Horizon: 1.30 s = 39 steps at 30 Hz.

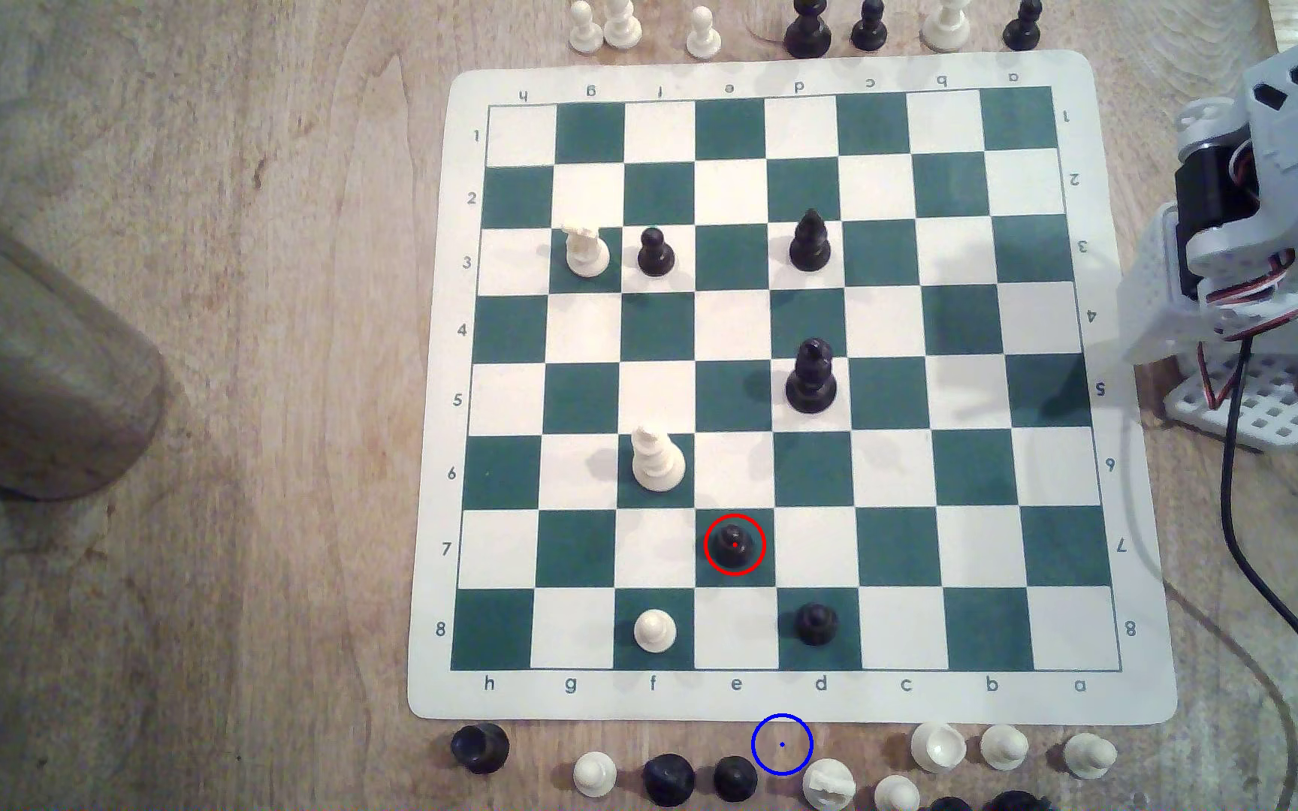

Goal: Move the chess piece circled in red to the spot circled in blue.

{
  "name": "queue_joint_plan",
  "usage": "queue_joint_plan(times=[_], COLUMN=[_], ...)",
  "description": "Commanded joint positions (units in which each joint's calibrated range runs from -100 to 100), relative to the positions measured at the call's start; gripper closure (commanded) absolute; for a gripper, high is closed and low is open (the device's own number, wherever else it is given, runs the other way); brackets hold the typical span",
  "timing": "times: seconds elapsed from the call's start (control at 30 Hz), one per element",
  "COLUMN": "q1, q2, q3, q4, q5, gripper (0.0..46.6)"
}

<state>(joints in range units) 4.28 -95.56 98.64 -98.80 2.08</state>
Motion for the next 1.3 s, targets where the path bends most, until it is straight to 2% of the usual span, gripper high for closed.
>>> queue_joint_plan(times=[0.0,0.2,0.43,0.47,0.57,0.6,0.93,1.03,1.1,1.17,1.2,1.27], q1=[-3.1,-7.1,-8.1,-8.1,-7.8,-7.7,-7.2,-7.3,-7.3,-7.7,-8.1,-9.2], q2=[-0.3,-0.2,-0.2,-0.2,-0.2,-0.2,0.1,5.6,7.3,9.4,12.9,21.0], q3=[1.3,0.2,-10.5,-14.6,-19.6,-21.1,-27.5,-29.1,-29.2,-30.3,-33.5,-41.4], q4=[3.4,29.4,59.7,70.5,85.5,95.1,131.3,138.2,139.0,141.2,145.4,153.8], q5=[0.1,-0.1,-0.1,-0.2,-0.2,-0.3,0.0,-0.3,0.0,0.0,0.0,-0.1], gripper=[45.2,45.2,45.2,45.2,45.2,45.2,44.5,44.4,43.2,39.4,37.6,36.9])
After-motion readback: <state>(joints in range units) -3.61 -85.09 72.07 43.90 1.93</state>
